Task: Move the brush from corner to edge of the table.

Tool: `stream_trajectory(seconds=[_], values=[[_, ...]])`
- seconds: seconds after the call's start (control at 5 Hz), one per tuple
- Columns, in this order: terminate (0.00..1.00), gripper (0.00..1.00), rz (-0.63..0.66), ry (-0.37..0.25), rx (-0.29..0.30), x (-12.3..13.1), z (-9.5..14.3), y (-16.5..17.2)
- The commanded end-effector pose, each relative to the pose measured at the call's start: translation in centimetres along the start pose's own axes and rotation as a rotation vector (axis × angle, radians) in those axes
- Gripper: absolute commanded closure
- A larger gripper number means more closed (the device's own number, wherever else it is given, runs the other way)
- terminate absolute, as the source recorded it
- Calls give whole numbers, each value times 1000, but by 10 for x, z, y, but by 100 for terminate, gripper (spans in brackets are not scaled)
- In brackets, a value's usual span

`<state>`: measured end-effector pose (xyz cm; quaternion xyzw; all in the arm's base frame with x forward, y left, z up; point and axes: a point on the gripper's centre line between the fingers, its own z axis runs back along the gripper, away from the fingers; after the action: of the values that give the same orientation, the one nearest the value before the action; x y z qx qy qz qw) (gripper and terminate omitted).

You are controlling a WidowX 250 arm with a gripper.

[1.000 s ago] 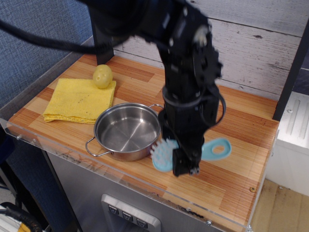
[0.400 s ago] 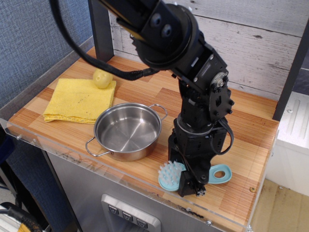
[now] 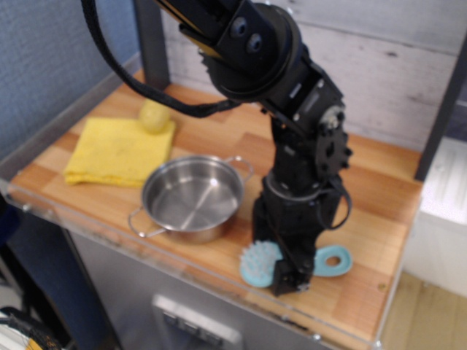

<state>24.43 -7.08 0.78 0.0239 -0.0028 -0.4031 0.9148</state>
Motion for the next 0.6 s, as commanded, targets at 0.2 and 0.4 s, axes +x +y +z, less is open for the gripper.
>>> stream_trajectory(seconds=[0.2, 0.4], values=[[0, 0, 24, -43, -13, -3, 19, 6], [0, 0, 50, -118, -47, -3, 33, 10]])
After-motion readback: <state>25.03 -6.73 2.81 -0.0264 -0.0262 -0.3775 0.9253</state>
